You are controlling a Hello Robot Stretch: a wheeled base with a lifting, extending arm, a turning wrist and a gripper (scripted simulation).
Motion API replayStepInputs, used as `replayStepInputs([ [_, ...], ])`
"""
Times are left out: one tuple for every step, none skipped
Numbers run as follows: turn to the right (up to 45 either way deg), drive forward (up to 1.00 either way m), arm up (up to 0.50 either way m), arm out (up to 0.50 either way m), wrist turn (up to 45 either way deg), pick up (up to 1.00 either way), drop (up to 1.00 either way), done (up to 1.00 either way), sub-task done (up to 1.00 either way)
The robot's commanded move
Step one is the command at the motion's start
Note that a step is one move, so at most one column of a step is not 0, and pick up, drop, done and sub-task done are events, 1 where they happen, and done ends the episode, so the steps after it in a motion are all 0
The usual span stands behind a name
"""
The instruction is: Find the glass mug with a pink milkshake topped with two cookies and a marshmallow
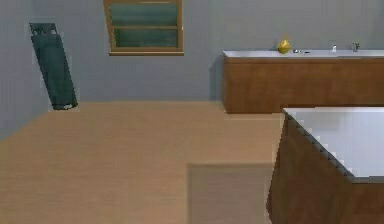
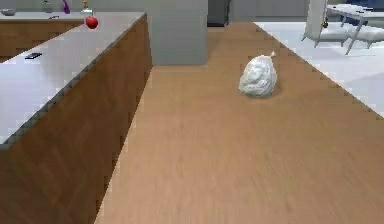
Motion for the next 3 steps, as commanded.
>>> replayStepInputs([
  [0.0,1.00,0.00,0.00,0.0,0.00,0.00,0.00,0.00],
  [-6.0,0.00,0.00,0.00,0.0,0.00,0.00,0.00,0.00],
  [0.0,0.50,0.00,0.00,0.0,0.00,0.00,0.00,0.00],
])
